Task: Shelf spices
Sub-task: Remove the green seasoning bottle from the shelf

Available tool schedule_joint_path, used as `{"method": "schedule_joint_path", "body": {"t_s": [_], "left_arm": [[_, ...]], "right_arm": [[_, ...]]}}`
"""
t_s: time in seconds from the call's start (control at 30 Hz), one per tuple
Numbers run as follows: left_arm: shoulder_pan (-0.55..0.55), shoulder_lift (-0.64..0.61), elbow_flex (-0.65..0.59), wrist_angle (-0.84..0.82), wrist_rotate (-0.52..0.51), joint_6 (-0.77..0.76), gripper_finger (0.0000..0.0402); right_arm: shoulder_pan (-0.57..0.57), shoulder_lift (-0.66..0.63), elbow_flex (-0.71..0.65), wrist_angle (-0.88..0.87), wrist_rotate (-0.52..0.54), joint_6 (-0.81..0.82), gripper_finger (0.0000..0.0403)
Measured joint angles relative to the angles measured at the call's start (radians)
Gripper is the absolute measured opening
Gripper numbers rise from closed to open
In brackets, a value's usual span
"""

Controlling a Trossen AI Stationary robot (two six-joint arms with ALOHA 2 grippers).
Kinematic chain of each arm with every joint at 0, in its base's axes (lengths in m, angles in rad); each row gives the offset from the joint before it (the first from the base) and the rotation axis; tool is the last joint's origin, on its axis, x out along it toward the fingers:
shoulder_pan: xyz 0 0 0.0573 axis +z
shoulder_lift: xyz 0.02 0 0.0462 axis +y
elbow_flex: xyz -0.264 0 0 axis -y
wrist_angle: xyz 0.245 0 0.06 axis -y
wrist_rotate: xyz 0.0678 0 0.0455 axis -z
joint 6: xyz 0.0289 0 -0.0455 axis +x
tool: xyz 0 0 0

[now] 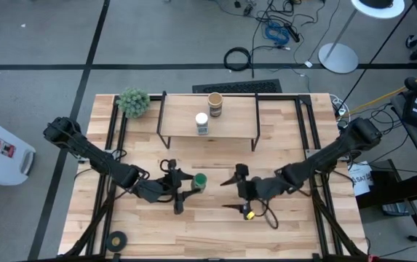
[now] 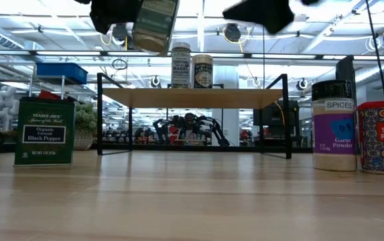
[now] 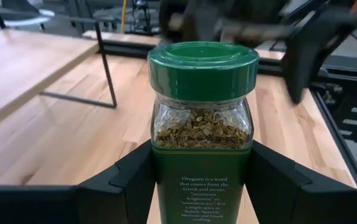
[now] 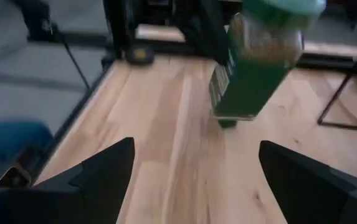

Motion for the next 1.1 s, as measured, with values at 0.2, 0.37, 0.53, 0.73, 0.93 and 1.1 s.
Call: {"method": "schedule_joint_path", "body": {"t_s": [0.2, 0.37, 0.53, 0.73, 0.93, 1.1], "left_arm": [[0.000, 0.000, 0.000, 0.046, -0.022, 0.019, 0.0214], [0.000, 0.027, 0.000, 0.135, -0.040, 0.046, 0.0214], [0.000, 0.083, 0.000, 0.265, -0.041, 0.118, 0.0214], [0.010, 0.104, 0.000, 0.305, -0.050, 0.148, 0.0214], [0.012, 0.103, 0.000, 0.307, -0.050, 0.150, 0.0214], [0.012, 0.103, 0.000, 0.314, -0.049, 0.158, 0.0214]], "right_arm": [[-0.054, 0.021, -0.209, 0.425, -0.007, 0.018, 0.0332], [-0.115, 0.021, -0.212, 0.475, -0.125, 0.018, 0.0332], [-0.150, 0.022, -0.201, 0.473, -0.199, -0.002, 0.0332], [-0.154, 0.022, -0.198, 0.468, -0.212, -0.005, 0.0332], [-0.154, 0.022, -0.198, 0.465, -0.236, -0.008, 0.0332], [-0.159, 0.022, -0.198, 0.472, -0.228, -0.014, 0.0332]]}}
